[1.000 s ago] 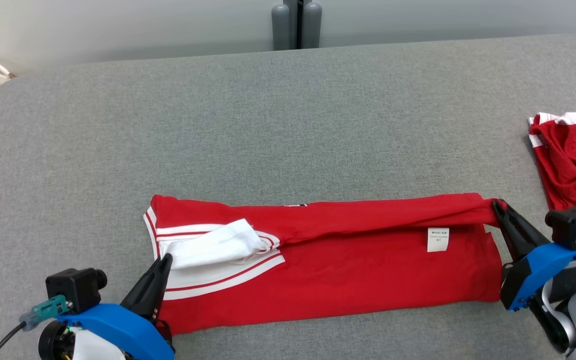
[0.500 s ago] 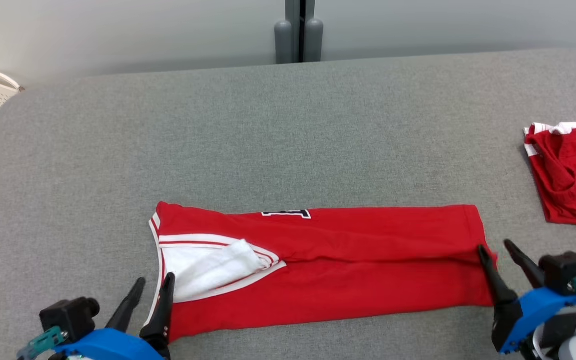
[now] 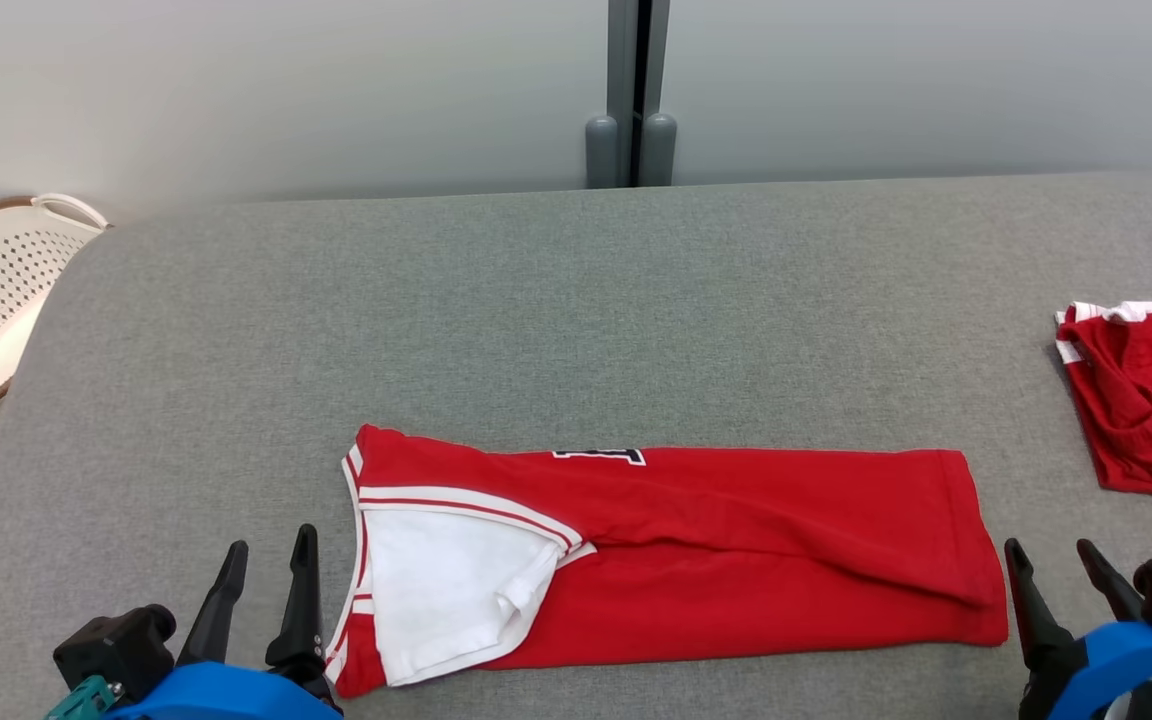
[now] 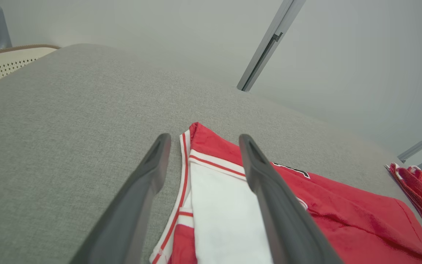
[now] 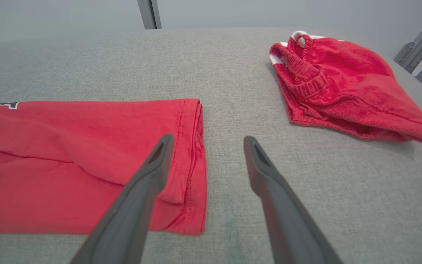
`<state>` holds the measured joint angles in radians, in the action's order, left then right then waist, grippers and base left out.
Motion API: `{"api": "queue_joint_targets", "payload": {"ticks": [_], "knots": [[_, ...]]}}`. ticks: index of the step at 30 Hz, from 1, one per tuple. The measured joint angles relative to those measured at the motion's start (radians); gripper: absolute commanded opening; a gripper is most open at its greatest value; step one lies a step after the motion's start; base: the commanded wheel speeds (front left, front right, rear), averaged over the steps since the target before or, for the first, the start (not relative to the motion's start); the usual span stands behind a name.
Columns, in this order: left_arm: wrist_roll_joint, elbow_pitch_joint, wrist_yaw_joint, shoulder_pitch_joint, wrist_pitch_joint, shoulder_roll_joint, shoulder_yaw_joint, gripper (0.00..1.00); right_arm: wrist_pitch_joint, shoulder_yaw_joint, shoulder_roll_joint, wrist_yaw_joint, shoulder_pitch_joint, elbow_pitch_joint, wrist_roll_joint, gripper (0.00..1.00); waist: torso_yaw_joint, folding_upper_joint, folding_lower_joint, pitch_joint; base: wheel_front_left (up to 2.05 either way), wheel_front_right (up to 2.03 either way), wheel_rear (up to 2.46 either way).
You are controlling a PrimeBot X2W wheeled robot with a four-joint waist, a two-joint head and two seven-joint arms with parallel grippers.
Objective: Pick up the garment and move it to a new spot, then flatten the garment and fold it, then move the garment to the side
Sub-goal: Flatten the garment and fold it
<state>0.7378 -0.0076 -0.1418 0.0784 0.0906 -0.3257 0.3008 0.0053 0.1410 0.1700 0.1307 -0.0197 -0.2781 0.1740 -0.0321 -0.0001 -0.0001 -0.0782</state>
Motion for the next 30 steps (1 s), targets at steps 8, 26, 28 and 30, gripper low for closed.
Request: {"api": "queue_joint_targets", "payload": {"ticks": [8, 26, 28, 30], "knots": [[-0.035, 0.064, -0.017, -0.051, 0.036, 0.02, 0.009, 1.0, 0.159, 0.023, -0.016, 0.0, -0.078, -0.071, -0.034, 1.0, -0.026, 0.0001, 0.0001, 0.011, 0.0, 0.0, 0.0], [-0.053, 0.109, -0.034, -0.099, 0.057, -0.004, -0.003, 1.0, 0.286, 0.05, -0.005, 0.0, -0.249, -0.386, -0.093, 1.0, -0.091, 0.0, 0.0002, -0.01, 0.0, 0.0, 0.0], [-0.053, 0.109, -0.034, -0.101, 0.057, -0.006, -0.003, 1.0, 0.288, 0.046, -0.004, 0.0, -0.264, -0.41, -0.086, 0.5, -0.092, 0.0, 0.0002, -0.012, 0.0, 0.0, 0.0], [-0.054, 0.11, -0.035, -0.102, 0.057, -0.008, -0.003, 1.0, 0.286, 0.041, -0.002, 0.0, -0.277, -0.429, -0.077, 0.33, -0.09, 0.0, 0.0001, -0.012, 0.0, 0.0, 0.0]]}}
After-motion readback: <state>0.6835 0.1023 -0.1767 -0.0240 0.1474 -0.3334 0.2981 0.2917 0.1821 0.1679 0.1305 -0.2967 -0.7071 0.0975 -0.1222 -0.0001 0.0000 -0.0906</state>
